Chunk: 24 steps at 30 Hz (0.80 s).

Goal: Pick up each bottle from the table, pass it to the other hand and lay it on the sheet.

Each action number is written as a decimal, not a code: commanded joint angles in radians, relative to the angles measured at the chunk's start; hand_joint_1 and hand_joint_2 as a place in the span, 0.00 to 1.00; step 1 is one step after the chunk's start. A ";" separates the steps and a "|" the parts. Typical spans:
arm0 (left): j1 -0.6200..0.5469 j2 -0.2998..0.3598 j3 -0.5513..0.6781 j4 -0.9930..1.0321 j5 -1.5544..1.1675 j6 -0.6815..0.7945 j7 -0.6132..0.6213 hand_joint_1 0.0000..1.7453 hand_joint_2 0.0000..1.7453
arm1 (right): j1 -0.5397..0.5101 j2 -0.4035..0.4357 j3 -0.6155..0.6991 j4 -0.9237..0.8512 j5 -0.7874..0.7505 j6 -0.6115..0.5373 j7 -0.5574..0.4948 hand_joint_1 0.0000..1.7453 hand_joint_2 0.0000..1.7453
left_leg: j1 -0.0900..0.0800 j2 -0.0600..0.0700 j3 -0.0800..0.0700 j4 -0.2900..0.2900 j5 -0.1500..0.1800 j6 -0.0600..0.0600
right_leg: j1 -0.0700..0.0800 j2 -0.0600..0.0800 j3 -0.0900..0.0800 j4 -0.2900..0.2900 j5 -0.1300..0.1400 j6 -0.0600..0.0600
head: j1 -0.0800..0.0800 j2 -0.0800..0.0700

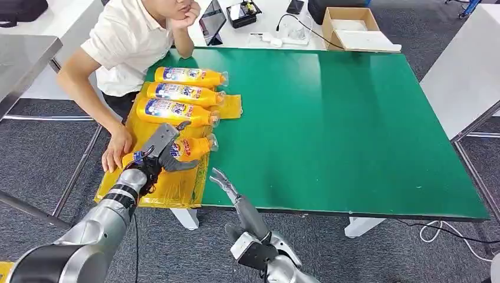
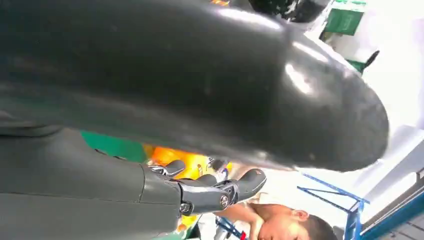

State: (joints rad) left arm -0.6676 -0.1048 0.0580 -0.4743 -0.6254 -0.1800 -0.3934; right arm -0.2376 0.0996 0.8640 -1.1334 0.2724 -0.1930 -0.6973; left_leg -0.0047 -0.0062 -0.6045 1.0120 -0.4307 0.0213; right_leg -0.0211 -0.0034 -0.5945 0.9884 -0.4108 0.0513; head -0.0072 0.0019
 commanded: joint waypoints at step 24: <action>0.798 -0.060 -0.267 -1.227 0.574 0.151 -0.022 0.00 1.00 | 0.374 0.009 -0.445 -0.488 -0.071 -0.099 -0.001 0.00 1.00 | 0.001 0.002 0.003 0.001 -0.008 -0.003 | 0.002 0.002 0.003 -0.001 -0.006 -0.003 | 0.000 0.000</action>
State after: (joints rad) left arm -0.0664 -0.1862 -0.0865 -1.4944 -0.0084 -0.0908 -0.4353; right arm -0.0125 0.0473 0.7086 -1.4520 0.1586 -0.2734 -0.7000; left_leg -0.0051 -0.0059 -0.6087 1.0120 -0.4343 0.0210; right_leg -0.0213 -0.0033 -0.5985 0.9873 -0.4123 0.0512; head -0.0076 0.0023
